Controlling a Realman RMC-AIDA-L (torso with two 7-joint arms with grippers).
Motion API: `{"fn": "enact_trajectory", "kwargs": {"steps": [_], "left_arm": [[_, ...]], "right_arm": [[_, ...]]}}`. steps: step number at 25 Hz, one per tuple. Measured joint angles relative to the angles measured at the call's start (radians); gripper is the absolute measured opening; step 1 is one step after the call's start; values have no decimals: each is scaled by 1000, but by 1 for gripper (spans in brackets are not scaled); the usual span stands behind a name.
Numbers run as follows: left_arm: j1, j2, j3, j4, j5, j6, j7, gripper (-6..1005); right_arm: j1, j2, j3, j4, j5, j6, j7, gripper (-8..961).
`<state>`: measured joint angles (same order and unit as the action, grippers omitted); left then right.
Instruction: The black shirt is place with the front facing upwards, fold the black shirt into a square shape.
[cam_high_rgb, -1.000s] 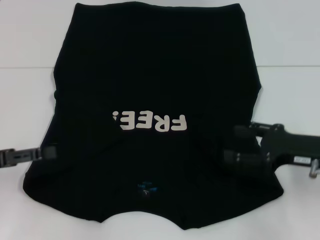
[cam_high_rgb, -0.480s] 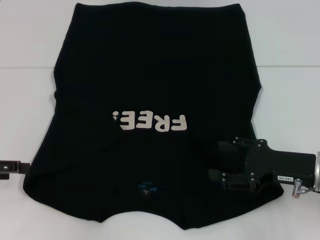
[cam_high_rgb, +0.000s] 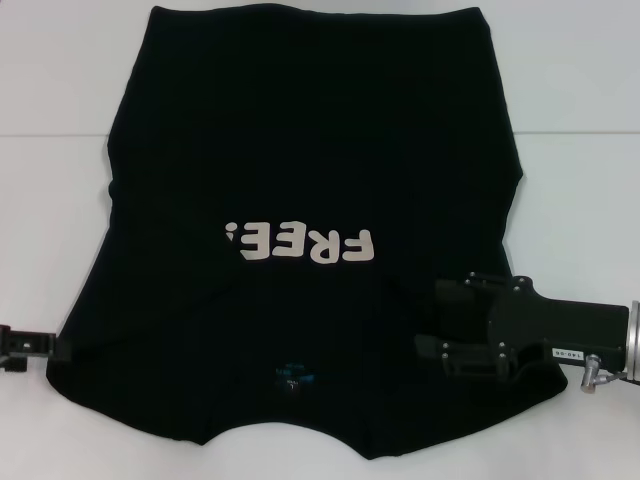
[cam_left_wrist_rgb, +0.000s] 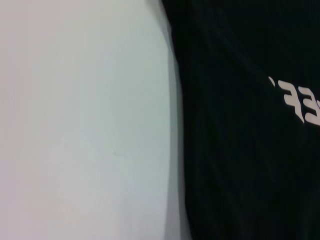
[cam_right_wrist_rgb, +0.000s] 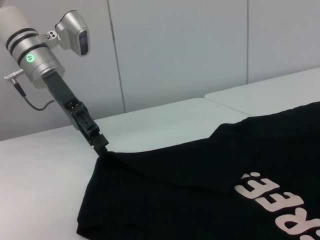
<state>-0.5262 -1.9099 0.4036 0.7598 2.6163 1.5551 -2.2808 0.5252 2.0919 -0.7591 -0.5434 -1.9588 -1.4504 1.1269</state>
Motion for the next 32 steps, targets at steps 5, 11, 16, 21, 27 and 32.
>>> {"fn": "enact_trajectory", "kwargs": {"steps": [5,11,16,21,27,32], "left_arm": [[-8,-9,28,-12,1,-10,5,803],[-14,-18,70,-13,2,-31,-3,799],[-14,-18,84,-13,2,-38,-6,794],[-17,-24,106,-2,2,-39,-7,790],[-18,-29,118,12,5,-41,-1,668],[-18,-29,123,13,5,-45,-1,465]], "right_arm": [[3,0,-1,2,-2,4,0,828],[9,0,-1,15,-5,4,1,828],[11,-1,0,18,-6,4,1,827],[12,-1,0,19,-6,2,1,827],[12,-1,0,19,-5,-2,1,828],[10,-1,0,20,-4,-4,4,828]]}}
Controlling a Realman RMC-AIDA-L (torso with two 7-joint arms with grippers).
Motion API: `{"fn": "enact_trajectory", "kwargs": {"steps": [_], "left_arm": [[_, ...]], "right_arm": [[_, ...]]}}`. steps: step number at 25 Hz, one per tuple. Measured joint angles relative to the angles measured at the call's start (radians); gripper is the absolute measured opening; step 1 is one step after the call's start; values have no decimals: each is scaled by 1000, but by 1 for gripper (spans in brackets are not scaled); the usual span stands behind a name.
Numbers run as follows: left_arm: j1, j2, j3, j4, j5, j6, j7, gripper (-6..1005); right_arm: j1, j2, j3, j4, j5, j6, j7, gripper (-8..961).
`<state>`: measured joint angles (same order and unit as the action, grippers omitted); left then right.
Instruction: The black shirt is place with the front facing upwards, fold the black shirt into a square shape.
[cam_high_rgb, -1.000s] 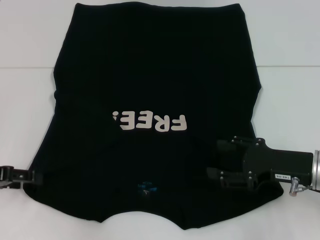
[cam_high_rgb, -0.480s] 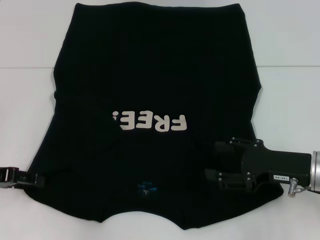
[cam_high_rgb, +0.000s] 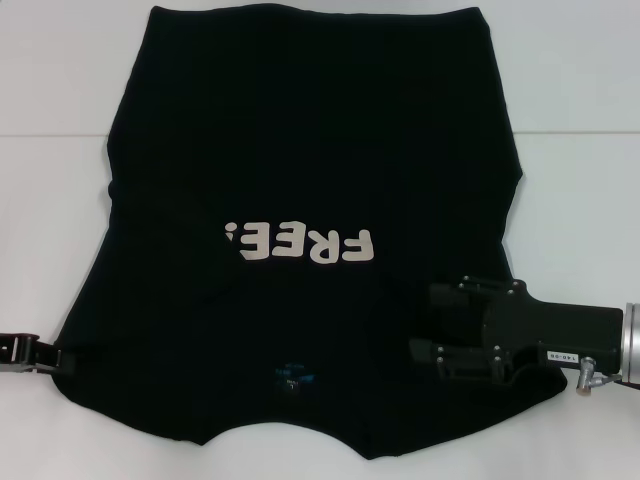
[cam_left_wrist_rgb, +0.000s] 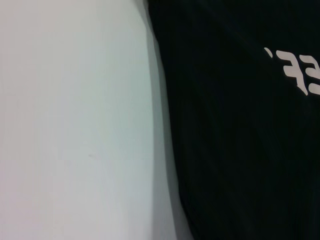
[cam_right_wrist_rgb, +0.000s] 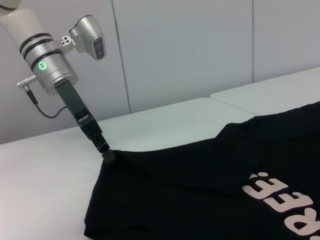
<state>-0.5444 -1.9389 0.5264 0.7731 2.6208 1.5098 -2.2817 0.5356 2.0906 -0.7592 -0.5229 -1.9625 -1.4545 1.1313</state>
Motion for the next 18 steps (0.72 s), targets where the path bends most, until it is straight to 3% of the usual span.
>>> {"fn": "enact_trajectory", "kwargs": {"steps": [8,12,15,18], "left_arm": [[3,-1,1,0,1,6,17,102],[4,-4,-3,6,-8,30,56,52],[6,-9,-7,20,-11,40,65,27],[6,-15,-4,44,-10,58,68,27]], "right_arm": [[-4,0,8,-3,4,-15,17,827],[-5,-9,8,-41,1,-17,132,824],[-6,-33,6,-120,-12,-23,339,824],[1,-78,5,-235,-43,-44,643,824]]}}
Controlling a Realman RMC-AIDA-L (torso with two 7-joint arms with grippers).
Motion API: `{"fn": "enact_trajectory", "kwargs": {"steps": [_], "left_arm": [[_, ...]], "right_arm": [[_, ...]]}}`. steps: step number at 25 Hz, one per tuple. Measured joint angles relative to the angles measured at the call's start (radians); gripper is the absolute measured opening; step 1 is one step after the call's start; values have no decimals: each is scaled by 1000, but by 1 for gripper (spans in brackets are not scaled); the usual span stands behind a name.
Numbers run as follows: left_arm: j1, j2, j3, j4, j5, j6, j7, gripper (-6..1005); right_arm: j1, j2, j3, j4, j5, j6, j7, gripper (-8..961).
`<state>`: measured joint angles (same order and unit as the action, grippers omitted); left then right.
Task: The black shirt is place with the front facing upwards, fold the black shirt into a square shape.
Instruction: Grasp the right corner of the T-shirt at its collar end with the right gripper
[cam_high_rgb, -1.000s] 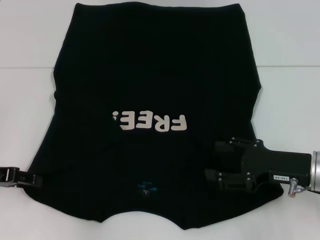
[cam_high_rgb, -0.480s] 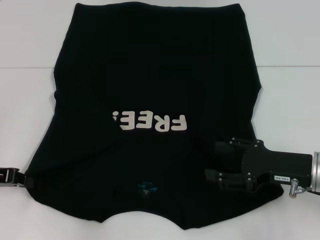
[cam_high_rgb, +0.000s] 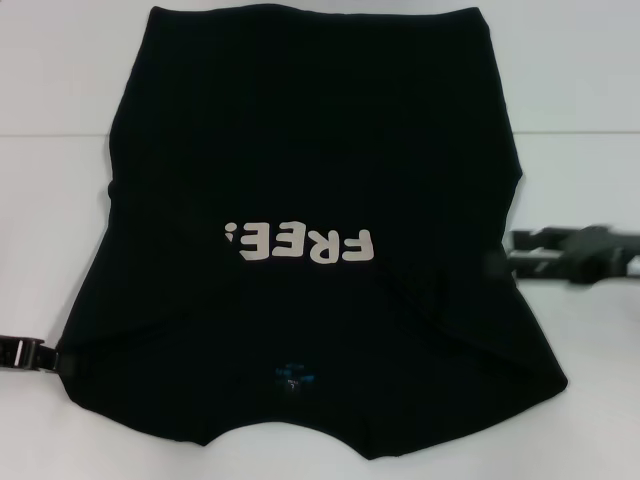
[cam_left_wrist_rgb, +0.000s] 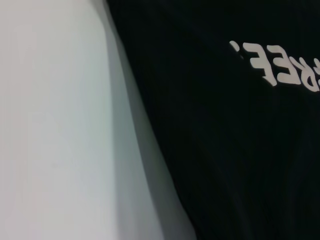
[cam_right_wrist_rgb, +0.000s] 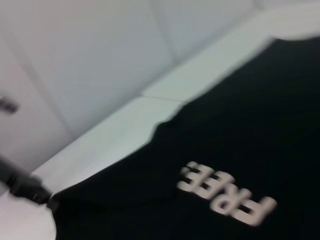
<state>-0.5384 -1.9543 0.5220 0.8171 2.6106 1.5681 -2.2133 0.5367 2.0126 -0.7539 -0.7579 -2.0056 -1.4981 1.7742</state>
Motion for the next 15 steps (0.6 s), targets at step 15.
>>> {"fn": "enact_trajectory", "kwargs": {"steps": [15], "left_arm": [[4,11,-22,8,-6,29,0,27]], "right_arm": [[239,-110,51,-82,-663,-203,749,823]]}}
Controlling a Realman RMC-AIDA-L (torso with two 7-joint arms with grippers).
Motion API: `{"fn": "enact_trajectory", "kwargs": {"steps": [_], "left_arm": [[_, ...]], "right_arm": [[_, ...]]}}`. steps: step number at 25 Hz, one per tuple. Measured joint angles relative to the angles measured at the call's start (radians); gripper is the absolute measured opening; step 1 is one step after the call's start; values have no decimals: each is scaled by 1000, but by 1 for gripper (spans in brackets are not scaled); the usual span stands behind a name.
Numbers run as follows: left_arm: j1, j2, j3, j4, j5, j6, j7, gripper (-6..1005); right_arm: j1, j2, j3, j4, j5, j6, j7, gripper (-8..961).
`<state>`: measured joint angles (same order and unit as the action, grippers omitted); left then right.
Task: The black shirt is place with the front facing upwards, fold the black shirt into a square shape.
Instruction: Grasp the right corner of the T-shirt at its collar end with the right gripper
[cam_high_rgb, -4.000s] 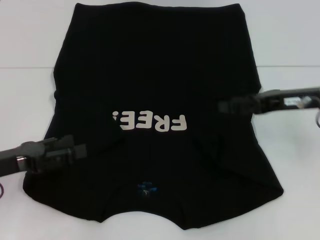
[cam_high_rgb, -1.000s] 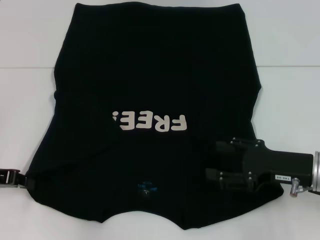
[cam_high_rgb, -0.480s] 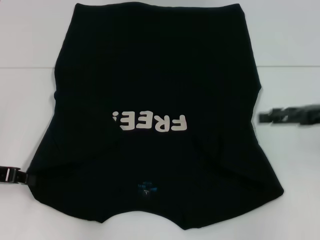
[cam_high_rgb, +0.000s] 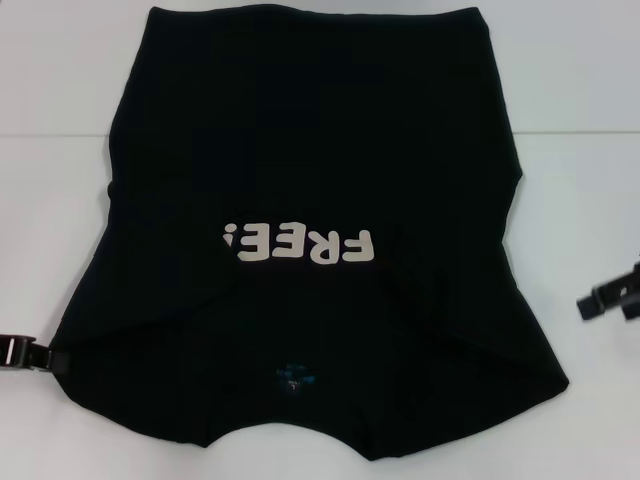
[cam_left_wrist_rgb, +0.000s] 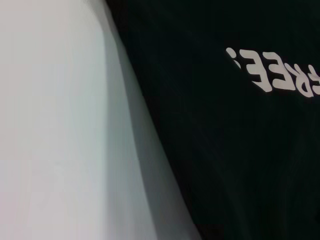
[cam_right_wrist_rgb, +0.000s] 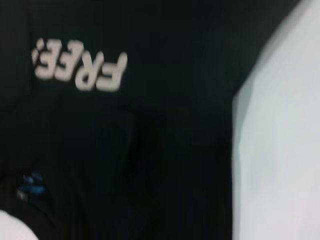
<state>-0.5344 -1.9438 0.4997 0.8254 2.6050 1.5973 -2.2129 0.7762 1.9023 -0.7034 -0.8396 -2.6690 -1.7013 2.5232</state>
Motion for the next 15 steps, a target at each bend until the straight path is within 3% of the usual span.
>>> {"fn": "enact_trajectory", "kwargs": {"steps": [8,15], "left_arm": [[-7,1,-22,-1,-1,16,-7,27],[-9,7,-34,-28,-9,17,-6,26]], "right_arm": [[1,21,-93,30,-7,27,-25,823],[23,53,-178,48,-35,80,6,823]]}}
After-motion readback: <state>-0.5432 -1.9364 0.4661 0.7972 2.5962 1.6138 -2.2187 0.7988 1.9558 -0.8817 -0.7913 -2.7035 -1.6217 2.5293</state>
